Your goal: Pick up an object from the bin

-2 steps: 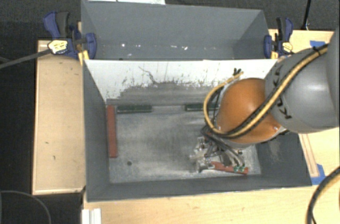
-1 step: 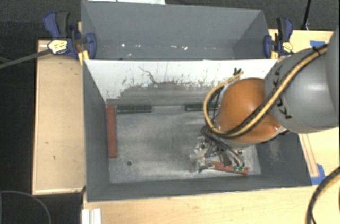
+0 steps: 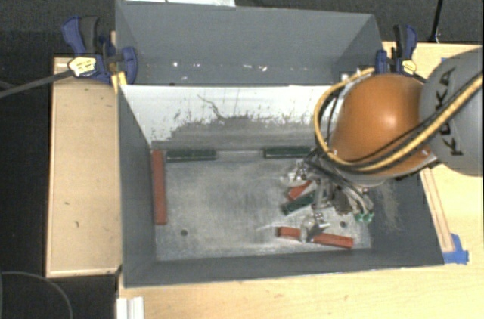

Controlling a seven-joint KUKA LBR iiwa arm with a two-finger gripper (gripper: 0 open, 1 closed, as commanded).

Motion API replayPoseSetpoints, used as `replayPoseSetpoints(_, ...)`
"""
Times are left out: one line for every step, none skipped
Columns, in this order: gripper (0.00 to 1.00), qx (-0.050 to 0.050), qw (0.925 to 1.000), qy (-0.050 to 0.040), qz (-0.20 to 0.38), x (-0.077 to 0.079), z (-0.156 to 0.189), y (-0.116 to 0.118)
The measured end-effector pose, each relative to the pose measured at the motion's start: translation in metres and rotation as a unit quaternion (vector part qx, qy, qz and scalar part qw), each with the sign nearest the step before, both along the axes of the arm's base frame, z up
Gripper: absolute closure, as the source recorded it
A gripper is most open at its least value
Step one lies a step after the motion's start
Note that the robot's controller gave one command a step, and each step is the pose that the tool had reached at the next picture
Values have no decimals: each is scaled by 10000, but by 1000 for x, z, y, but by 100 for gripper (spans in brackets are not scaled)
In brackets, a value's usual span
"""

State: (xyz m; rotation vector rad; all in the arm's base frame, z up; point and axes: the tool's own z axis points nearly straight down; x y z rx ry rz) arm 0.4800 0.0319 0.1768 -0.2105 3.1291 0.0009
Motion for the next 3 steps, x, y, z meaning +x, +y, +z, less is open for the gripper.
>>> replayPoseSetpoints(0, -1, 10000, 17, -10, -1, -1, 0)
replayPoseSetpoints(100, -4, 9972, 12, 753, 0, -104, -41)
replayPoseSetpoints(100, -3, 9973, 13, 739, 0, -104, -41)
